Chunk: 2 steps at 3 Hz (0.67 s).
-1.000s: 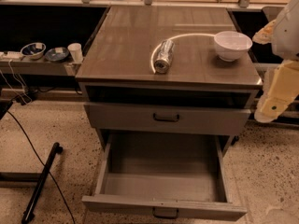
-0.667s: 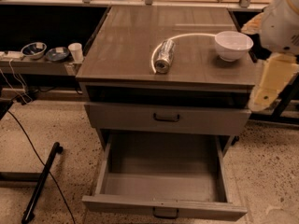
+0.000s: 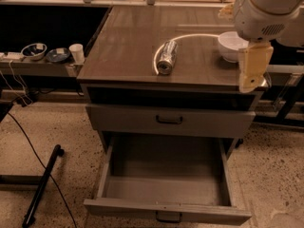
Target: Place redbull can into middle drawer
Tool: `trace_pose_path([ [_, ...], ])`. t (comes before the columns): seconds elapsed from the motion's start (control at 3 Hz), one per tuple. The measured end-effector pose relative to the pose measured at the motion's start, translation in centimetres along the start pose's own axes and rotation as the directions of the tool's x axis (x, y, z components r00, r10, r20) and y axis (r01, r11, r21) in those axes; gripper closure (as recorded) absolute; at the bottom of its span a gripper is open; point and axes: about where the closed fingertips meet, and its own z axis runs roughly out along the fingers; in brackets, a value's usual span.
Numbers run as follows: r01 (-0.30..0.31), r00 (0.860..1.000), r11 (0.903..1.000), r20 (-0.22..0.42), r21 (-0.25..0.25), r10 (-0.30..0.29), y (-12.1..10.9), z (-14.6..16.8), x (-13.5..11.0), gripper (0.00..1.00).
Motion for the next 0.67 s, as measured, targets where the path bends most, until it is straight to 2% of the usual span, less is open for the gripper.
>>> trace_pose_path([
  [0.33,-0.001,1.000,1.0000,0.001,0.000,0.001,0.0,0.0,0.0,0.00],
  [0.67,0.099,0.995,0.9951,-0.017,0.007,-0.099,-2.6,0.9,0.1,0.00],
])
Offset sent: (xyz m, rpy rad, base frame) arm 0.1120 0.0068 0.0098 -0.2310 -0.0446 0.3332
